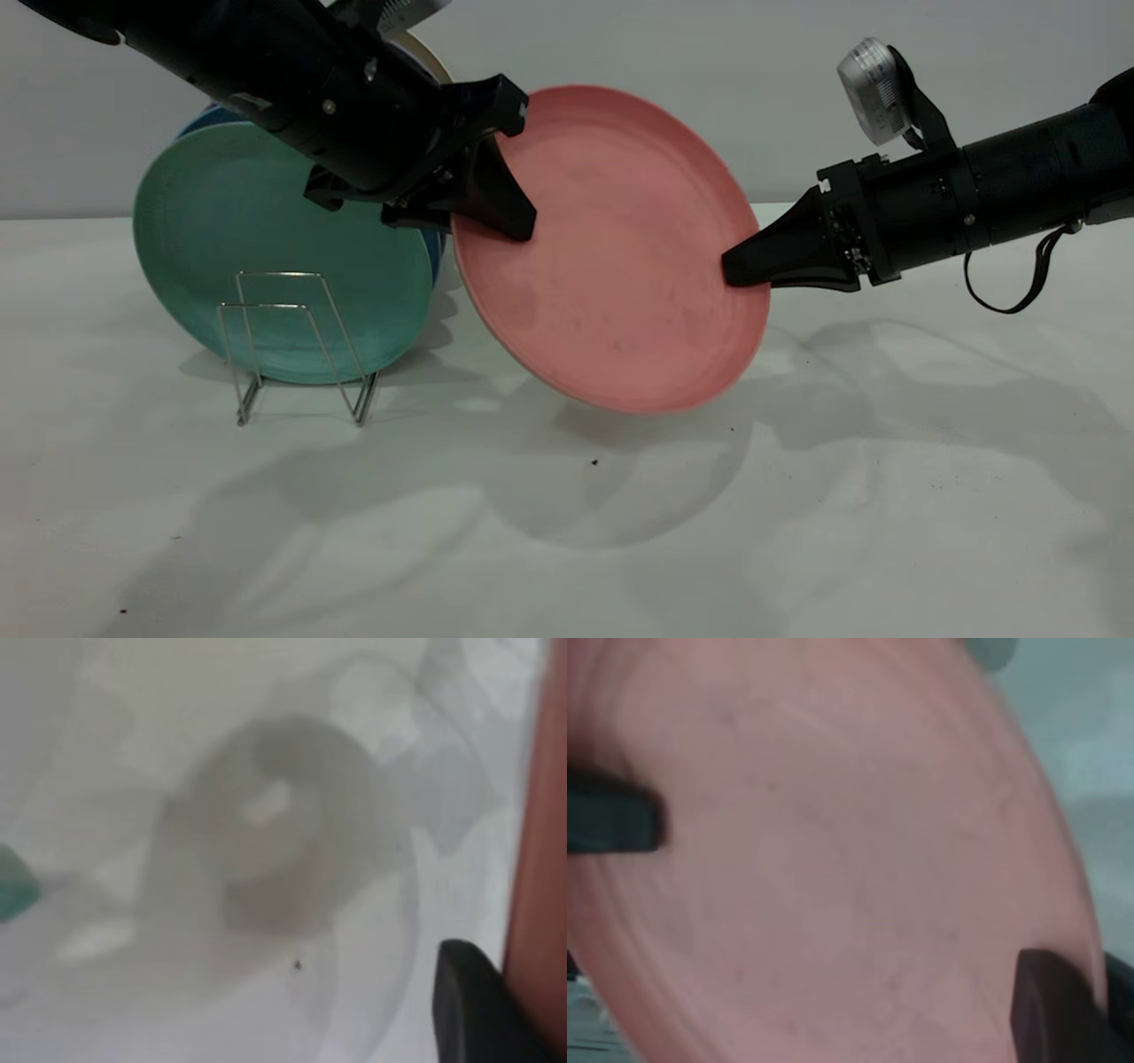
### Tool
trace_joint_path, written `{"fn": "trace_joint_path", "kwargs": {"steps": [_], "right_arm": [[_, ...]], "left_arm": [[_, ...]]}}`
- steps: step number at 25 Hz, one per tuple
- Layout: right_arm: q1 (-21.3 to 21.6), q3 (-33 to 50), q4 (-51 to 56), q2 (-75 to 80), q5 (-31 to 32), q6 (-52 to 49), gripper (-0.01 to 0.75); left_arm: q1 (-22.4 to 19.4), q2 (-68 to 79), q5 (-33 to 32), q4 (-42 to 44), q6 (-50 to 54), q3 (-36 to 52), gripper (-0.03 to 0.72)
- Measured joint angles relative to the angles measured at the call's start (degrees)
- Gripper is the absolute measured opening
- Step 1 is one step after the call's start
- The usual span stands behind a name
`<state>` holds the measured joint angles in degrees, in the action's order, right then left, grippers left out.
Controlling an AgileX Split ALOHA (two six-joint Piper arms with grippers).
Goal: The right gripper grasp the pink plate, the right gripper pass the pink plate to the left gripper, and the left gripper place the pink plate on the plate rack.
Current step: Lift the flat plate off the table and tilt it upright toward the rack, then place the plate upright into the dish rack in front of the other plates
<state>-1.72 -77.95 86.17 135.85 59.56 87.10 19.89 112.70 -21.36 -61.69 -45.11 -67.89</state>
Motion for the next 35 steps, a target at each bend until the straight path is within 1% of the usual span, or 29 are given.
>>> {"fn": "trace_joint_path", "kwargs": {"steps": [3, 5, 8, 11, 13, 15, 18, 20, 23, 26, 29, 32, 35], "right_arm": [[0.0, 0.0, 0.12, 0.0, 0.11, 0.0, 0.045], [0.0, 0.0, 0.12, -0.21, 0.52, -0.48, 0.102], [0.0, 0.0, -0.37, -1.98, 1.82, -3.52, 0.256], [0.0, 0.1, -1.9, -6.84, 3.09, -5.84, 0.442], [0.1, 0.1, -3.09, -10.97, 3.54, -7.5, 0.524], [0.59, 0.1, -3.99, -16.48, 4.69, -10.59, 0.561], [1.36, 0.1, -8.19, -25.52, 6.54, -16.09, 0.568], [1.72, 0.1, -13.5, -31.37, 7.39, -19.66, 0.559], [1.69, 0.28, -21.55, -40.08, 8.28, -25.63, 0.524], [1.63, 1.99, -28.87, -47.85, 9.13, -33.3, 0.486], [1.63, 6.39, -36.28, -55.23, 9.45, -40.72, 0.453], [1.63, 13.55, -42.75, -62.35, 9.71, -45.77, 0.433], [1.63, 22.55, -48.29, -70.29, 9.99, -49.18, 0.427]], "left_arm": [[0.0, 0.2, 0.14, -0.14, -0.06, 0.0, 0.099], [0.0, 0.22, -0.11, -0.21, -0.26, 0.0, 0.099], [0.0, 0.22, -0.37, -0.21, -2.36, 0.0, 0.099], [-0.84, -0.9, -0.93, -1.07, -7.85, 0.0, 0.099], [-1.95, -2.72, -2.2, -1.09, -11.3, 0.0, 0.099], [-3.72, -4.56, -4.32, 1.23, -14.24, 0.0, 0.099], [-7.75, -6.69, -7.72, 4.63, -17.41, 0.0, 0.099], [-11.67, -8.77, -11.36, 7.06, -20.36, 0.0, 0.099], [-16.31, -12.02, -17.2, 10.84, -27.48, 0.0, 0.099], [-20.29, -15.18, -19.29, 13.83, -36.32, 0.0, 0.099], [-22.59, -17.19, -19.47, 16.61, -46.5, 0.0, 0.099], [-23.16, -18.1, -19.47, 19.52, -55.39, -0.05, 0.099], [-23.16, -18.09, -18.68, 22.73, -60.37, -0.58, 0.099]]}}
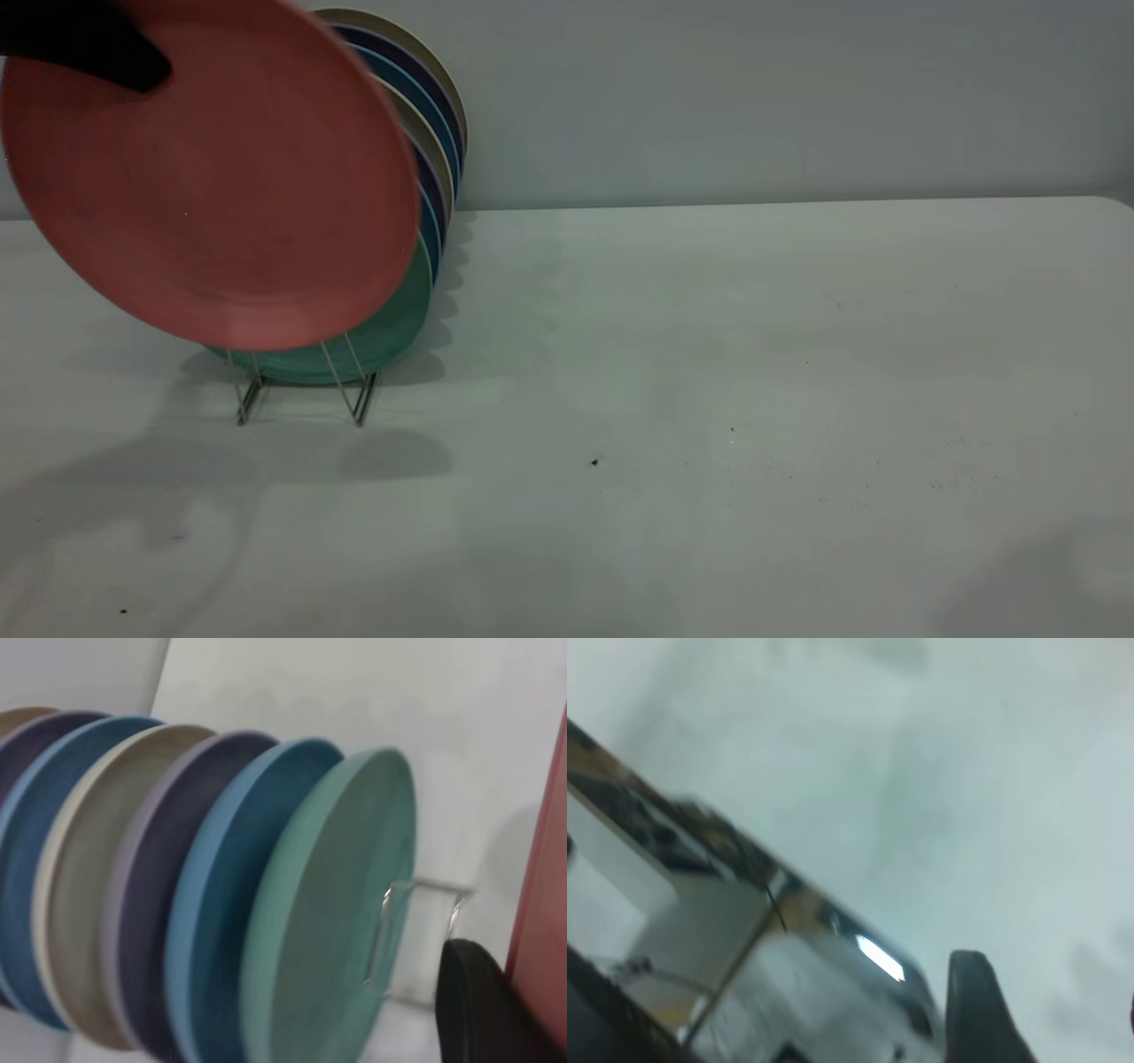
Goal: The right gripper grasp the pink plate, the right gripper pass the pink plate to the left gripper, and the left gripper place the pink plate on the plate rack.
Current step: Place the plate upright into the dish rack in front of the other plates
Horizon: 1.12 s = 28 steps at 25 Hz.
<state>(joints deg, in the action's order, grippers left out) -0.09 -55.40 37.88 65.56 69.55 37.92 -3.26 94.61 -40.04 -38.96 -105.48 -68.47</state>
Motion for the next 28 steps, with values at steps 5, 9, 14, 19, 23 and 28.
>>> {"fn": "trace_joint_path", "kwargs": {"steps": [5, 9, 14, 19, 23, 28], "right_arm": [[0.0, 13.11, -7.69, -15.18, 0.35, -5.34, 0.426], [0.0, 20.77, -12.59, -27.25, -2.12, -10.63, 0.425], [0.0, 26.28, -17.87, -41.66, -2.59, -16.18, 0.425], [0.0, 27.94, -22.21, -51.85, -3.26, -18.55, 0.425], [0.0, 28.0, -24.82, -55.82, -3.84, -21.32, 0.425], [0.0, 28.0, -25.64, -56.98, -3.94, -22.9, 0.425]], "left_arm": [[0.0, 0.0, 7.66, 5.62, -2.54, -0.04, 0.099], [0.0, 0.0, 11.69, 6.24, -8.01, -0.06, 0.099], [0.06, 0.0, 11.86, 4.22, -13.62, -0.06, 0.099], [0.7, 0.0, 12.57, 2.64, -14.93, -0.06, 0.099], [0.87, 0.82, 12.75, 1.63, -14.93, -0.06, 0.099], [0.87, 3.54, 13.75, 0.62, -14.93, -0.11, 0.099]]}}
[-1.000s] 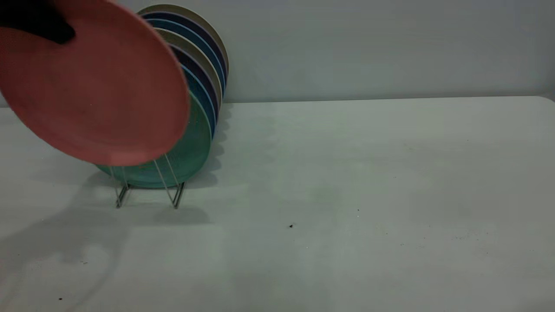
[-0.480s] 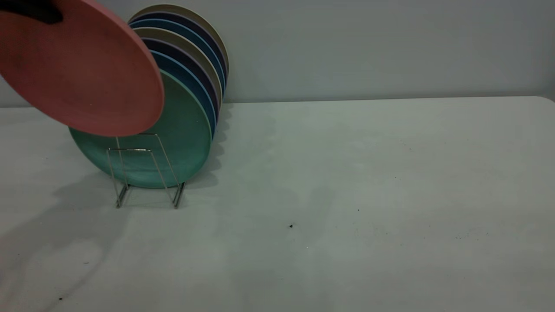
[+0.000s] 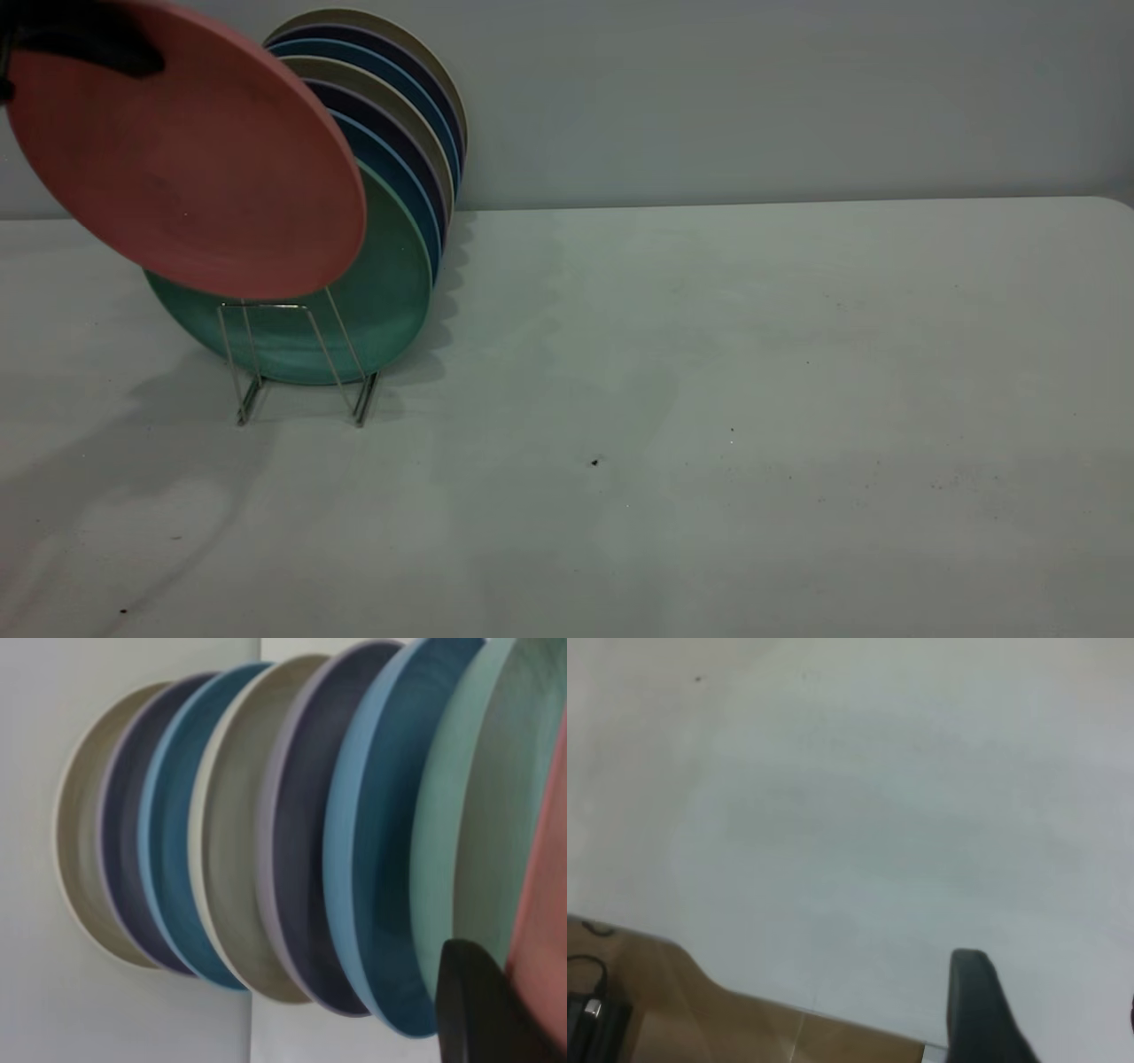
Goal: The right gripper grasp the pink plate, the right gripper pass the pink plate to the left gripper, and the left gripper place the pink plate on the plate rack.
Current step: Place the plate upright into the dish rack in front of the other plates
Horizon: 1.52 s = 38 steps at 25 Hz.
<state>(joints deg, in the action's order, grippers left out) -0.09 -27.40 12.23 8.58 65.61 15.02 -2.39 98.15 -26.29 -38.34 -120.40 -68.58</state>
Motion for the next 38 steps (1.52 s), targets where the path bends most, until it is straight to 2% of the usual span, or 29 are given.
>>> {"fn": "trace_joint_path", "kwargs": {"steps": [22, 27, 33, 38], "right_arm": [[0.0, 0.35, -1.07, -0.08, -0.09, -1.41, 0.425], [0.0, 0.35, -1.07, -0.08, -0.09, -1.41, 0.425], [0.0, 0.35, -1.18, -0.08, -0.14, -1.55, 0.425], [0.0, 0.35, -1.18, -0.08, -0.14, -1.6, 0.425]], "left_arm": [[0.0, 6.74, 0.92, -2.62, 0.11, 0.0, 0.11], [0.0, 7.89, 0.98, -2.62, 0.16, 0.0, 0.156], [0.0, 8.41, 1.3, -2.81, 0.79, -0.06, 0.255], [0.0, 8.47, 3.1, -2.81, 3.0, -0.06, 0.287]]}}
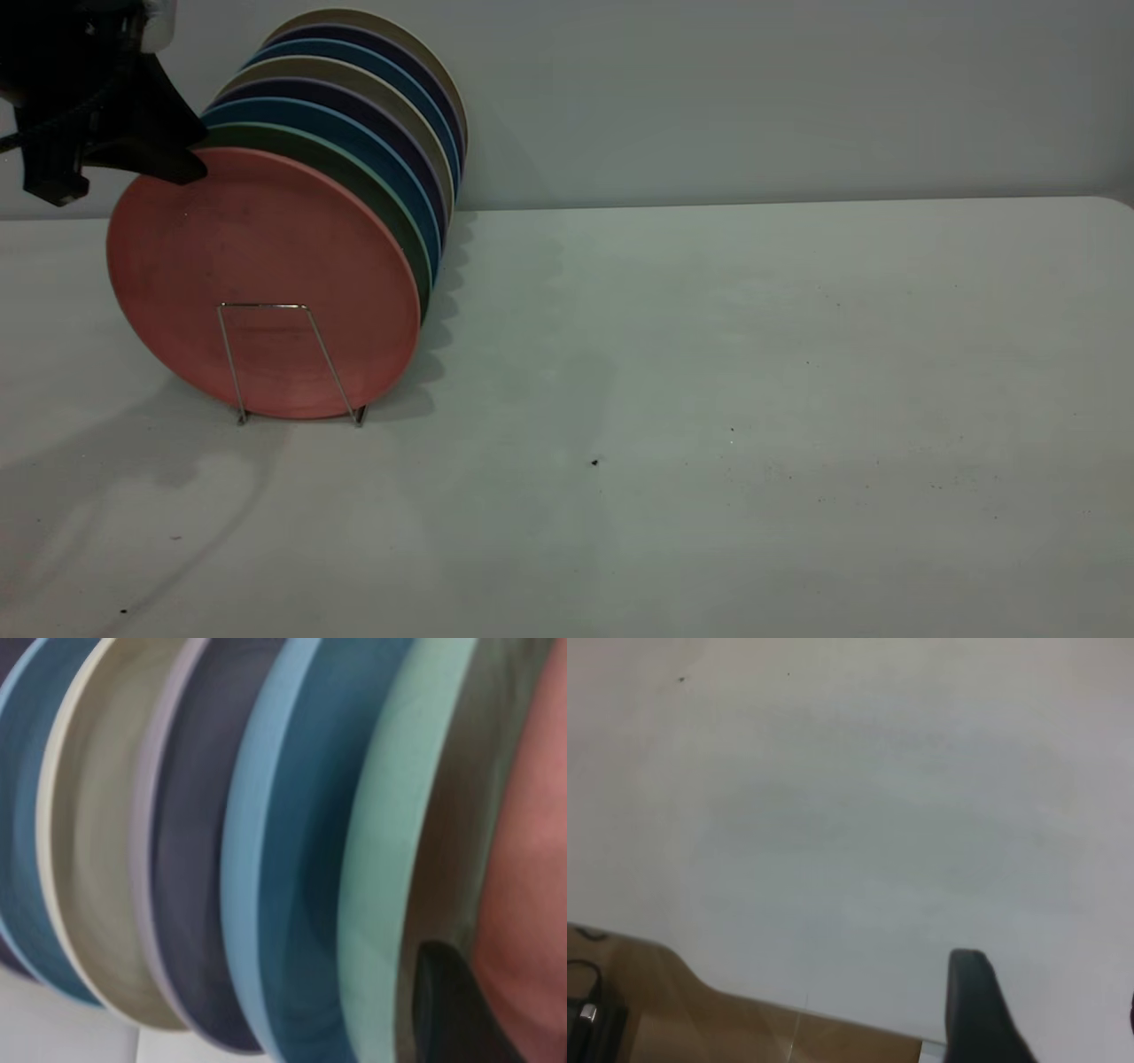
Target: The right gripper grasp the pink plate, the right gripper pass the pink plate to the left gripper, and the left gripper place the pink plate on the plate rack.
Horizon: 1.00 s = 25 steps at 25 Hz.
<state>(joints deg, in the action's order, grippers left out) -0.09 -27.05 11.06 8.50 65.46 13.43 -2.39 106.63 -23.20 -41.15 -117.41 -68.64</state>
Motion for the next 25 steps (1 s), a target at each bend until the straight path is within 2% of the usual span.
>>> {"fn": "trace_joint_path", "kwargs": {"steps": [5, 18, 22, 25], "right_arm": [[0.0, 0.0, -0.06, 0.0, 0.0, 0.0, 0.425], [0.0, 0.0, -0.11, 0.0, 0.0, 0.0, 0.425], [0.0, 0.0, -1.12, 0.0, 0.0, -0.89, 0.425], [0.0, 0.0, -3.24, 0.0, -0.14, -3.19, 0.425]], "left_arm": [[0.0, 0.0, -0.08, 0.0, 1.72, 0.0, 0.288], [0.0, -11.8, -11.92, 0.26, 18.16, -0.04, 0.288], [0.0, -20.25, -18.41, 1.22, 30.22, -0.04, 0.288], [0.0, -28.15, -24.24, 5.72, 42.03, -0.04, 0.288]]}}
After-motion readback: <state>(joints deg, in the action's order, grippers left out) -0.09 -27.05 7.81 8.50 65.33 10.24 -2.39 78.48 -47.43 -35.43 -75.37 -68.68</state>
